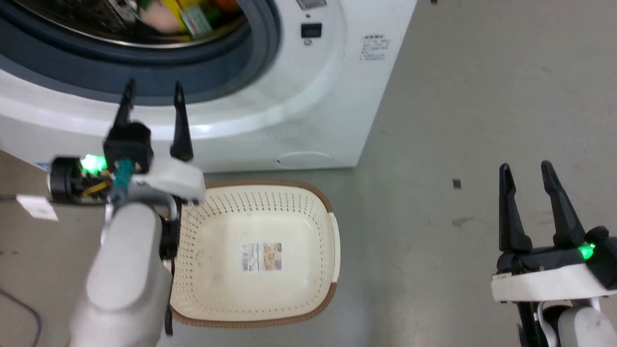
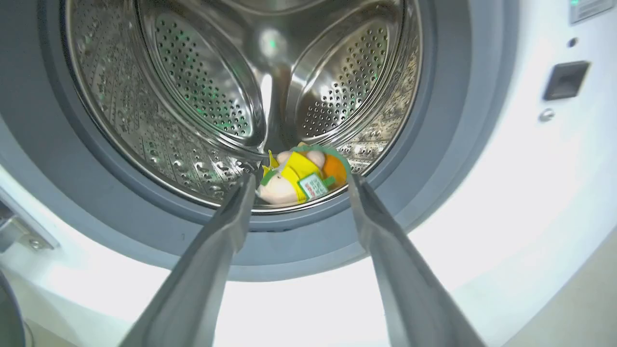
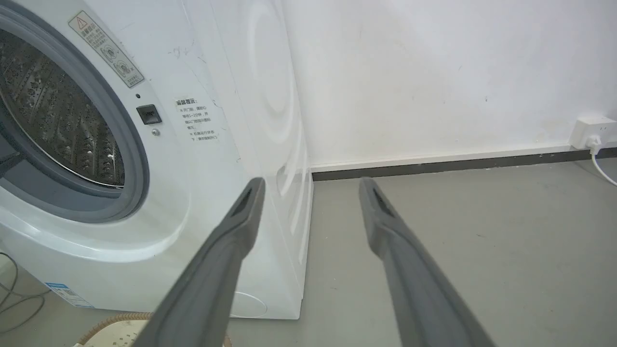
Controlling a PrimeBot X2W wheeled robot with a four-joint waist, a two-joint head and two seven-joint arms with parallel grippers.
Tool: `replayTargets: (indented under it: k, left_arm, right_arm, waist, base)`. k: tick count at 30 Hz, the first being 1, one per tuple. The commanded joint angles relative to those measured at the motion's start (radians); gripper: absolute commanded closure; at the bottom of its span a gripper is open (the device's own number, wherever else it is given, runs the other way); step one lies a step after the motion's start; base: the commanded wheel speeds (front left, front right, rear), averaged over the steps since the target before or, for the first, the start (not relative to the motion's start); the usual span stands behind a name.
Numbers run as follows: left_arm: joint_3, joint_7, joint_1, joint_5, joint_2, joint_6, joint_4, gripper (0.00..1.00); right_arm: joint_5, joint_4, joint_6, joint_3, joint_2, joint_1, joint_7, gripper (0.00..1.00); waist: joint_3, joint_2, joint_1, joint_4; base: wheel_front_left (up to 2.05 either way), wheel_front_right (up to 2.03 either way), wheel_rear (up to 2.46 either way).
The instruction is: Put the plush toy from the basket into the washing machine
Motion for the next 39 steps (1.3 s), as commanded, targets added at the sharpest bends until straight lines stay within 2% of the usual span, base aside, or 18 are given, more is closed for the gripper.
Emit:
replayTargets:
  k: [1,8,15,26,32,33,39]
  left_arm:
    - [-0.011,-0.005,0.066,0.021,-0.008,0.016,-0.043,0.00]
    - [-0.013,-0.005,0.268,0.030,-0.045,0.048,-0.171,0.00]
    - [0.002,-0.005,0.444,0.021,-0.058,0.047,-0.249,0.00]
    - [0.027,-0.005,0.606,-0.006,-0.076,-0.021,-0.293,0.00]
    - [0.032,-0.005,0.637,0.010,-0.087,-0.042,-0.292,0.00]
    - [0.029,0.000,0.625,0.006,-0.086,-0.041,-0.289,1.00]
    - [0.031,0.006,0.625,0.006,-0.088,-0.042,-0.292,1.00]
  right_arm:
    - [-0.022,0.006,-0.001,0.000,0.000,0.025,-0.004,0.00]
    - [-0.047,0.001,-0.001,-0.016,0.000,0.083,-0.004,0.00]
    - [-0.069,-0.007,-0.001,-0.029,0.000,0.150,-0.004,0.00]
    - [-0.068,-0.005,-0.001,-0.034,0.000,0.242,-0.004,0.00]
    - [-0.060,-0.005,-0.001,-0.035,0.000,0.263,-0.004,0.00]
    - [-0.064,-0.004,0.000,-0.033,0.000,0.249,0.000,1.00]
    - [-0.066,-0.003,0.000,-0.030,0.000,0.246,0.005,1.00]
  waist:
    - [-0.088,0.0000,0.0000,0.042]
    - [-0.203,0.0000,0.0000,0.058]
    - [-0.292,0.0000,0.0000,0.059]
    - [-0.381,0.0000,0.0000,0.057]
    - [-0.392,0.0000,0.0000,0.056]
    - [-0.393,0.0000,0.0000,0.056]
    - [-0.393,0.0000,0.0000,0.057]
  base:
    - [0.00,0.00,0.00]
    - [0.00,0.00,0.00]
    - [0.00,0.00,0.00]
    - [0.00,0.00,0.00]
    - [0.00,0.00,0.00]
    - [0.00,0.00,0.00]
    - [0.00,0.00,0.00]
